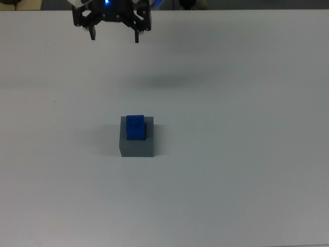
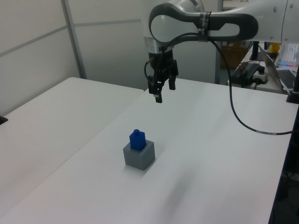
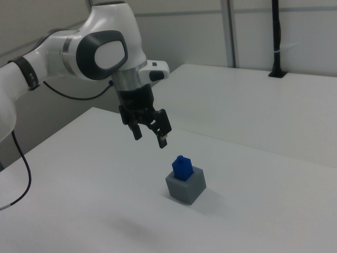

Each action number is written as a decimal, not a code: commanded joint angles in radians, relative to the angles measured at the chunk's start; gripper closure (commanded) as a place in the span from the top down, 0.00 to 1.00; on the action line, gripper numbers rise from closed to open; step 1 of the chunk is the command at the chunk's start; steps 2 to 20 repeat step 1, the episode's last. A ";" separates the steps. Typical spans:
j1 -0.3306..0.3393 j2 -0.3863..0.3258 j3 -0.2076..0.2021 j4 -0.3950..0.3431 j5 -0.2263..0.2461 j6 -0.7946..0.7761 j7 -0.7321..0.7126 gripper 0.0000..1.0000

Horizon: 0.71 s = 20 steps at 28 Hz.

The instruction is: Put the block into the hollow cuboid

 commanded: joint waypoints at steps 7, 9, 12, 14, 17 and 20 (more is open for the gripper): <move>0.002 -0.028 -0.006 -0.038 0.000 0.014 -0.023 1.00; 0.002 -0.028 -0.006 -0.038 0.000 0.014 -0.023 1.00; 0.002 -0.028 -0.006 -0.038 0.000 0.014 -0.023 1.00; 0.002 -0.028 -0.006 -0.038 0.000 0.014 -0.023 1.00; 0.002 -0.028 -0.006 -0.038 0.000 0.014 -0.023 1.00; 0.002 -0.028 -0.006 -0.038 0.000 0.014 -0.023 1.00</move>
